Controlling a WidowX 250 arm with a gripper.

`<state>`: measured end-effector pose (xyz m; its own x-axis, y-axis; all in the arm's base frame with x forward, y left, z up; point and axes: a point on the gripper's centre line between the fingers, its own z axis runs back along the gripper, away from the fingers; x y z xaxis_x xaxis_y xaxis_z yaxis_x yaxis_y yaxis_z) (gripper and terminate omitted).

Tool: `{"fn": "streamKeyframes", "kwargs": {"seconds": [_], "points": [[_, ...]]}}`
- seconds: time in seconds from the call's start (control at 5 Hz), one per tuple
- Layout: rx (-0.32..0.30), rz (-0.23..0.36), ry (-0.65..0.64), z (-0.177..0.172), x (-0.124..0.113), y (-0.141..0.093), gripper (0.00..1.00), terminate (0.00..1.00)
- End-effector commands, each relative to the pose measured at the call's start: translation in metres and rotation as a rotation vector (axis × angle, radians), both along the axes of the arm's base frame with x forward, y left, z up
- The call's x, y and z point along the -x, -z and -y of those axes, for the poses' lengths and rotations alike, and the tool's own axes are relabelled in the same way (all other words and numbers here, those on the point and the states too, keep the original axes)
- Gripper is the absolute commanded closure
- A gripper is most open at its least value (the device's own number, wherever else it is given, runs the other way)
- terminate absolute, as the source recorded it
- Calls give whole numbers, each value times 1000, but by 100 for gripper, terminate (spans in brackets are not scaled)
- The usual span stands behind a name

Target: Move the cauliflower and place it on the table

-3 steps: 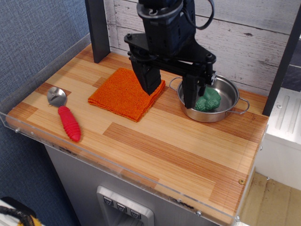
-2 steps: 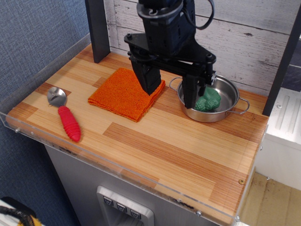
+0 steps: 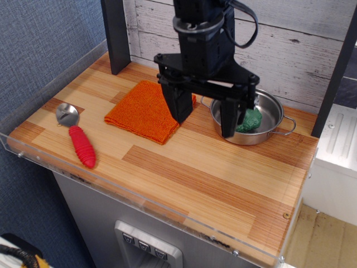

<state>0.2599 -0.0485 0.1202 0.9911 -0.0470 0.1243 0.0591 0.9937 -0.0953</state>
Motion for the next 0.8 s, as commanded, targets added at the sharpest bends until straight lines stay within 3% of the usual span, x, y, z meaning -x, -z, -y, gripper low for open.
{"fn": "streamKeyframes", "kwargs": {"seconds": [0.0,0.4,0.6], "points": [[-15,62,-100,-15,-48,-16,0,0],[-60,93,-75,-28,-87,2,0,0],[-80,68,-47,-27,-94,16,0,0]]}}
